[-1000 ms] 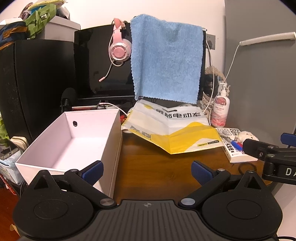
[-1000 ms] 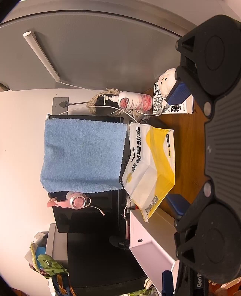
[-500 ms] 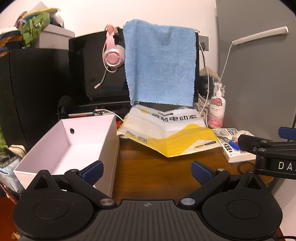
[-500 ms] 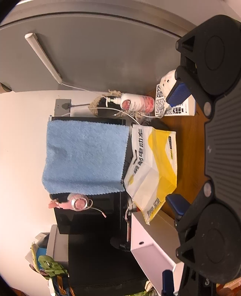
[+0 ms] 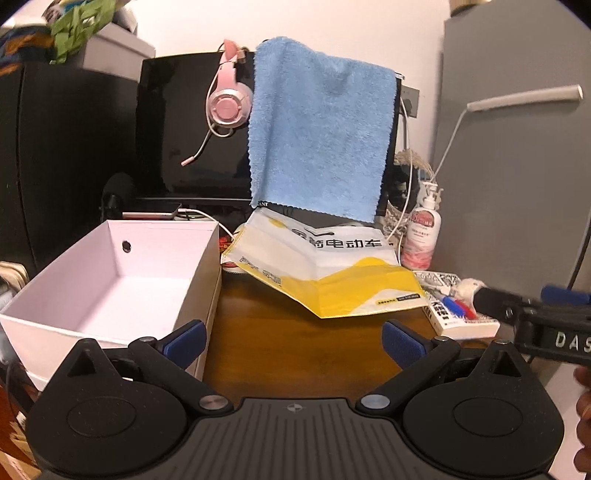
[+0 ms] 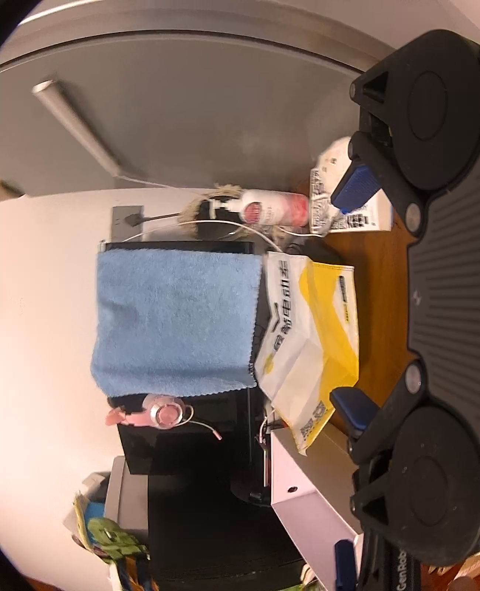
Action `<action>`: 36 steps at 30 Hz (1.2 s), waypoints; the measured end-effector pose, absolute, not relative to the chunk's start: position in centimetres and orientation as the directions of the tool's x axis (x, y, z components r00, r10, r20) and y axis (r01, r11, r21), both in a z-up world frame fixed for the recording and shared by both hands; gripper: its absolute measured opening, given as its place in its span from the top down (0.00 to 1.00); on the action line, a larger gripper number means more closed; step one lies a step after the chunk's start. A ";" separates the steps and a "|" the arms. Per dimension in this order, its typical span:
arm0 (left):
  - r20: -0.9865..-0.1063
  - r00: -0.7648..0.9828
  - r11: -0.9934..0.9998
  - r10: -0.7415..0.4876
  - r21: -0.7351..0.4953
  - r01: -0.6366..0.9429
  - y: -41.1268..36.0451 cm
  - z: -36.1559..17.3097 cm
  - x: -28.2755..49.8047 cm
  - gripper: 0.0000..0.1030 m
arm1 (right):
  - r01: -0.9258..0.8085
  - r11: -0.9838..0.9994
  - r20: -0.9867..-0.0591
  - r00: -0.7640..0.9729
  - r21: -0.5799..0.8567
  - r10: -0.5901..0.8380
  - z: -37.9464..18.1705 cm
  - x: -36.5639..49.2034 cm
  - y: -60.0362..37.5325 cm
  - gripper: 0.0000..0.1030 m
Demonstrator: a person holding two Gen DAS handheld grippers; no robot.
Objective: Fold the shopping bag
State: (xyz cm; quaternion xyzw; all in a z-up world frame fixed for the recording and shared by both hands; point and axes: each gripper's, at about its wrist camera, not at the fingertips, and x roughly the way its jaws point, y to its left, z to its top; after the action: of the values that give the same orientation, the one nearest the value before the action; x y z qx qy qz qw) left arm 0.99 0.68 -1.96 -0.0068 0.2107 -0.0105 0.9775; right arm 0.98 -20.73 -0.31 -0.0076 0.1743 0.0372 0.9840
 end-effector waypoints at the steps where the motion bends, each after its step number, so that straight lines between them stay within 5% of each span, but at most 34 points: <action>1: -0.411 0.912 1.000 -0.013 -0.012 0.009 0.7 -2.1 1.1 0.01 | -0.080 0.997 -0.353 0.933 0.000 0.075 -0.5 1.2 -20.9 0.00; 7: -0.406 0.913 0.999 0.038 0.026 -0.030 -0.1 -3.5 2.1 0.01 | -0.125 0.991 -0.407 0.904 0.047 0.133 -2.1 2.4 -21.6 0.00; 12: -0.392 0.920 1.000 -0.027 -0.023 0.020 0.5 -4.6 3.1 0.01 | -0.210 0.934 -0.368 0.877 0.289 0.311 -4.0 3.5 -24.4 0.00; 16: -0.391 0.913 0.992 -0.113 -0.103 0.079 1.0 -5.5 3.6 0.01 | -0.151 0.864 -0.338 0.877 0.481 0.341 -6.1 4.8 -26.8 0.00; 24: -0.367 0.907 0.961 -0.205 -0.252 0.115 2.2 -6.8 4.8 0.01 | -0.125 0.810 -0.323 0.874 0.572 0.363 -8.7 9.8 -28.1 0.01; 27: -0.340 0.915 0.962 -0.215 -0.233 0.140 2.1 -7.0 4.6 0.02 | -0.111 0.722 -0.317 0.846 0.683 0.429 -10.0 13.0 -28.5 0.19; 34: -0.317 0.915 0.964 -0.248 -0.179 0.199 1.6 -7.0 4.1 0.15 | -0.043 0.553 -0.298 0.806 0.832 0.511 -13.3 18.3 -28.6 0.87; 36: -0.326 0.907 0.957 -0.267 -0.199 0.211 1.8 -7.1 4.3 0.17 | -0.040 0.571 -0.312 0.805 0.820 0.504 -13.4 18.5 -28.5 0.94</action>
State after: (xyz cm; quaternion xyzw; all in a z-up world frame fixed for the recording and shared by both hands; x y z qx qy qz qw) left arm 4.35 1.77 -7.15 -0.0800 0.1773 -0.1228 0.9732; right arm 18.51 -28.49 -13.41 0.4343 0.2675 0.1609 0.8450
